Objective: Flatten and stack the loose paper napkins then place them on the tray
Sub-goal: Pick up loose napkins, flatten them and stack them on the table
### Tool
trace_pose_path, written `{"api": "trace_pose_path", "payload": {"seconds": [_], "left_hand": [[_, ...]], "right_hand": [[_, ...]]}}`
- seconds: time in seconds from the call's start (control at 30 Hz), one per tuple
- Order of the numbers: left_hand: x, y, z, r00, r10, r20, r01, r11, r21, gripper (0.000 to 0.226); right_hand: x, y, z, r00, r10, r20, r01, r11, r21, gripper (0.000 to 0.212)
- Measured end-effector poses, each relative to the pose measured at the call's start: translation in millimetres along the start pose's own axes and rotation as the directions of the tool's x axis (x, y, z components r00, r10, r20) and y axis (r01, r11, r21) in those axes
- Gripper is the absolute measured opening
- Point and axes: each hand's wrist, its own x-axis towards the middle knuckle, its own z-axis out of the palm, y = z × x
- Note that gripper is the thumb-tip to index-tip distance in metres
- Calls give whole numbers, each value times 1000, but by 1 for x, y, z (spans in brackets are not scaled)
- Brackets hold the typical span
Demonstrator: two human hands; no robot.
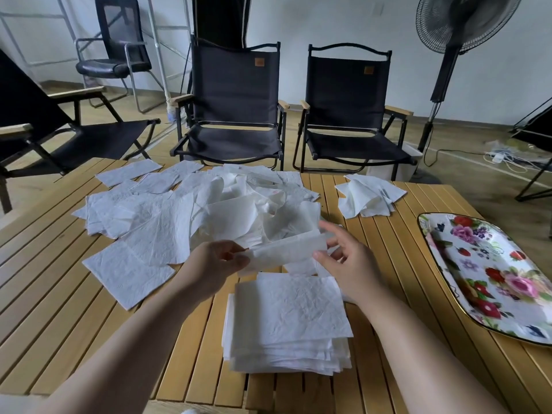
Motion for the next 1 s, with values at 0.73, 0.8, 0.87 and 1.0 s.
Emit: {"api": "trace_pose_path", "payload": {"seconds": [0.73,0.8,0.87,1.0], "left_hand": [[-32,41,-9,989,64,136,-35,979,-201,45],[-40,50,-11,975,132,177,-70,945,-320,35],[-45,55,-11,966,198,168,-122,918,-378,30],[-53,55,-18,974,166,154,-81,890,-449,44]], "right_hand": [[-28,-58,-38,978,-162,-132,178,977,119,8],[-38,-72,-43,969,-193,-154,216,965,148,6],[-46,-82,-48,966,-182,-183,222,947,232,7],[-50,-84,-52,995,-7,-97,37,949,312,8]]}}
